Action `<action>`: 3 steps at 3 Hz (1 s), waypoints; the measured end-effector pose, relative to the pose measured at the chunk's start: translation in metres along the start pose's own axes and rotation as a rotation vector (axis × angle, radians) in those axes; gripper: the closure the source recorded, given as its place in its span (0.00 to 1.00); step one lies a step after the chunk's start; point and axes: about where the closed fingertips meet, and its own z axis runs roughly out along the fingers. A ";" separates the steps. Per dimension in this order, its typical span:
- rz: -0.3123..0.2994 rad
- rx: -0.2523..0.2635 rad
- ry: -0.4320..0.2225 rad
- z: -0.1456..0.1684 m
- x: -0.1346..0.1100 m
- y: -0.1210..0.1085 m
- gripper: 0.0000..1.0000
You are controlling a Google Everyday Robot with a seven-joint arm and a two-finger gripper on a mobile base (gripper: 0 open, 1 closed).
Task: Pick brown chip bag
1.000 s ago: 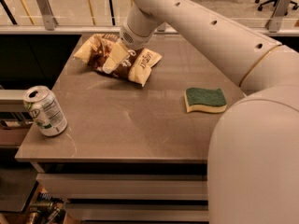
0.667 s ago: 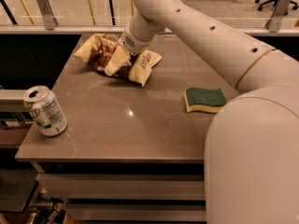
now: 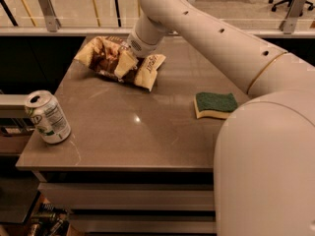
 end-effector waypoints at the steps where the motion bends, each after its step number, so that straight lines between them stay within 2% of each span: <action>1: -0.001 -0.004 0.003 0.003 0.001 0.001 0.64; 2: -0.001 -0.006 0.005 0.004 0.001 0.002 0.87; 3: -0.001 -0.006 0.005 0.002 -0.001 0.002 1.00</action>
Offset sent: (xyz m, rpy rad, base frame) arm -0.0002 0.0011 -0.0022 -0.0011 0.0031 0.0018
